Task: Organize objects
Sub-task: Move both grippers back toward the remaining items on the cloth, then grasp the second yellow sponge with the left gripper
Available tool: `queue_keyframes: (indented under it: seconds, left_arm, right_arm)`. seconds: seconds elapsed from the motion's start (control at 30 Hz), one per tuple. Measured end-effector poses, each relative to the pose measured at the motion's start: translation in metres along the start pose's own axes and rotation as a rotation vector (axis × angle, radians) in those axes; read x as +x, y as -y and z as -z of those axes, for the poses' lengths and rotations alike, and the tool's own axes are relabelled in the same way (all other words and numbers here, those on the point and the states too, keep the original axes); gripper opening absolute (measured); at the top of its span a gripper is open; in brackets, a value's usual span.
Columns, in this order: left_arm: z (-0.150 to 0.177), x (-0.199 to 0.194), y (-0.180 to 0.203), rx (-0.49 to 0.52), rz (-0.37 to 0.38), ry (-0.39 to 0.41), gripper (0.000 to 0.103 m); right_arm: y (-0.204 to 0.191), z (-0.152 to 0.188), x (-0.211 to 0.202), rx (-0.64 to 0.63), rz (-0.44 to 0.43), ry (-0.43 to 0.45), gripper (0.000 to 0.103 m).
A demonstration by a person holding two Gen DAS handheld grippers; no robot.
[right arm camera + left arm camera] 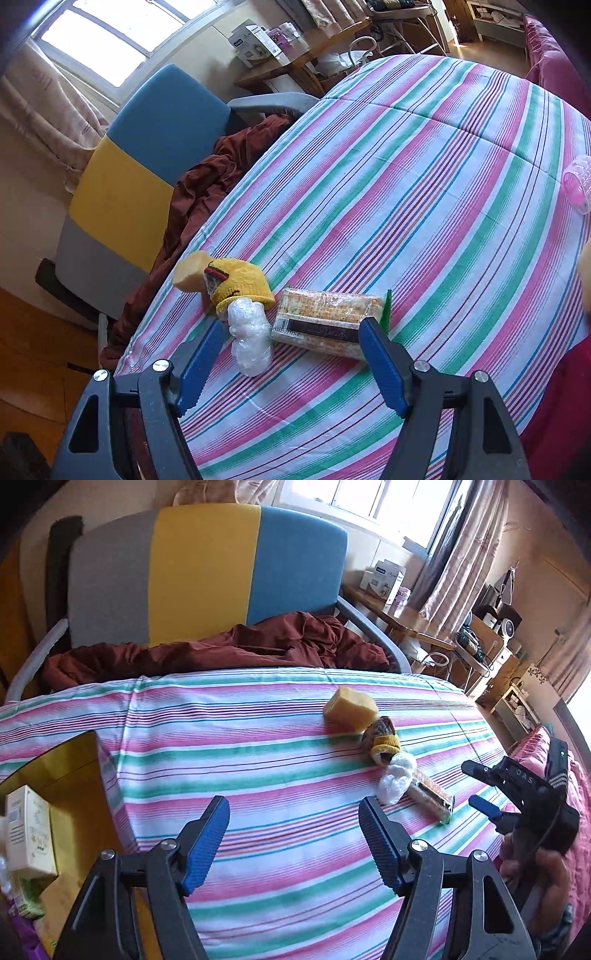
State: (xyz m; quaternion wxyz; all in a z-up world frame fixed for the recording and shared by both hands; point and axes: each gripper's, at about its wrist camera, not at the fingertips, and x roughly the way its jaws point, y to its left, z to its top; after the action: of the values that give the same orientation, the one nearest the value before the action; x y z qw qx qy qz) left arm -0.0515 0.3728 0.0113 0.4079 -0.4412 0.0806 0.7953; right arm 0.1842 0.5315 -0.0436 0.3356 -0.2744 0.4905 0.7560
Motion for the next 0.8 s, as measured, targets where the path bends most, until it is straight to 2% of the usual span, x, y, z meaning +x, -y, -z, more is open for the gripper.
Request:
queue_keyframes:
  seconds: [0.3,0.63,0.8]
  left_arm:
    - [-0.048,0.071,0.035,0.066,-0.007,-0.064,0.079]
    - [-0.094,0.129,0.081,0.148,0.019,-0.043,0.091]
    - [-0.106,0.166,0.101,0.214,-0.037,-0.053,0.095]
  right_arm:
    - [0.013,-0.004,-0.004,0.081,-0.066,-0.002,0.077]
    - [0.012,0.000,0.006,0.080,-0.107,-0.063,0.078]
    - [0.012,0.002,0.011,0.088,-0.120,-0.088,0.078]
